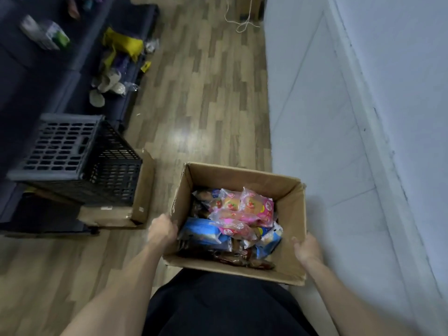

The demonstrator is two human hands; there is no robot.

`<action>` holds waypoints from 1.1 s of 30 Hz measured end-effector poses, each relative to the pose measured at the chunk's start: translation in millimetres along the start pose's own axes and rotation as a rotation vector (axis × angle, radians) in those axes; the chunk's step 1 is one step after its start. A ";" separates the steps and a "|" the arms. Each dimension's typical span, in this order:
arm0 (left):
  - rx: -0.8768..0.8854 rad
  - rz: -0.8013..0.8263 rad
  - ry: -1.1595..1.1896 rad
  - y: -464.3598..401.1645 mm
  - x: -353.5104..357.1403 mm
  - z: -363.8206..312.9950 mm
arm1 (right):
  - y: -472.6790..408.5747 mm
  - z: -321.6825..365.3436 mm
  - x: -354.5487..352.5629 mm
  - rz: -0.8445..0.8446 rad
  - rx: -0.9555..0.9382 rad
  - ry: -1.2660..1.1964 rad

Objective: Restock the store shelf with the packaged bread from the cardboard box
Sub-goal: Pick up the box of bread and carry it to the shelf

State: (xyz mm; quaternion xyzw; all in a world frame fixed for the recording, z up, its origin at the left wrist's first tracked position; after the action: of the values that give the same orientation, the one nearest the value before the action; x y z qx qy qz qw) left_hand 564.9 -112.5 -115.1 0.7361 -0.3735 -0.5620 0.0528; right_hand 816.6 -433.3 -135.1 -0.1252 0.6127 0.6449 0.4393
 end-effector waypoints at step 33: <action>-0.450 -0.322 0.418 -258.0 -177.0 24.9 | -58.6 612.4 54.0 0.021 -0.632 0.562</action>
State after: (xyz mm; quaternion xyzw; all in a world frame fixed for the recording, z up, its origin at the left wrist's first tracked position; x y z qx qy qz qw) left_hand 654.1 188.5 -113.0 0.8548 -0.1006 -0.4683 0.1999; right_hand 1058.1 132.4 -79.4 -0.4185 0.4820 0.7463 0.1883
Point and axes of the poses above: each hand's wrist, its own y-axis away from the middle knuckle, its own x-axis out of the palm, z = x × y, the point moved 3 cm from there along -y, towards the middle knuckle, and after that the axes turned 15 degrees about x, right-handed, at the moved point
